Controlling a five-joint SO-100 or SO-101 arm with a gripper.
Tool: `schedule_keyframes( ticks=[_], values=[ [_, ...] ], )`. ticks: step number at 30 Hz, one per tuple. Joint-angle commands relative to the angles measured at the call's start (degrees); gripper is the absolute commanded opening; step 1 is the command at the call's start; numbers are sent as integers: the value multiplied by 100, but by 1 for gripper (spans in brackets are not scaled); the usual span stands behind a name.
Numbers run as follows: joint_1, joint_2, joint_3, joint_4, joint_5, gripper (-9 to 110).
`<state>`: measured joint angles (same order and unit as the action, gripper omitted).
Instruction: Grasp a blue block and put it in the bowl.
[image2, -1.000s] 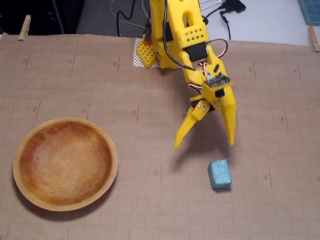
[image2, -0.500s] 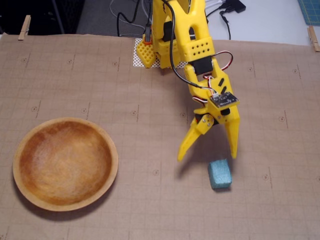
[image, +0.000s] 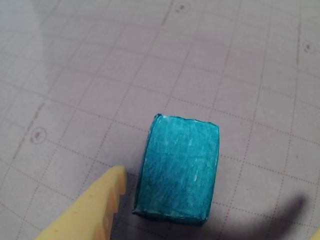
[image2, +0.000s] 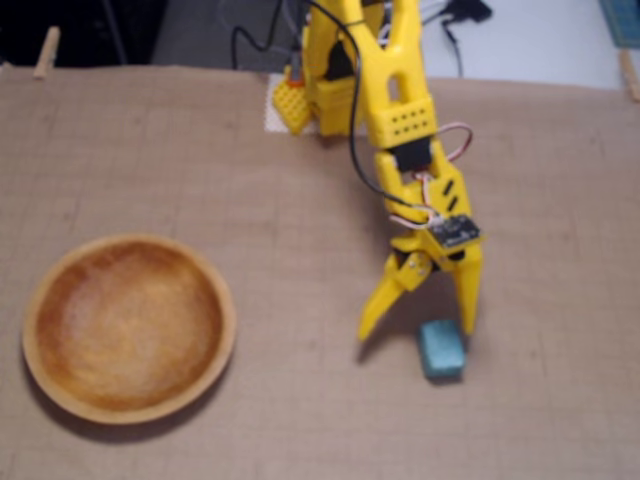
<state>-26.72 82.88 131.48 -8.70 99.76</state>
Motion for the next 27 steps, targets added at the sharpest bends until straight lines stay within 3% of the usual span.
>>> schedule_keyframes(
  ticks=[1, 27],
  values=[
    [-18, 97, -316, -114, 35, 54],
    [-9, -563, -844, -79, 44, 54]
  ],
)
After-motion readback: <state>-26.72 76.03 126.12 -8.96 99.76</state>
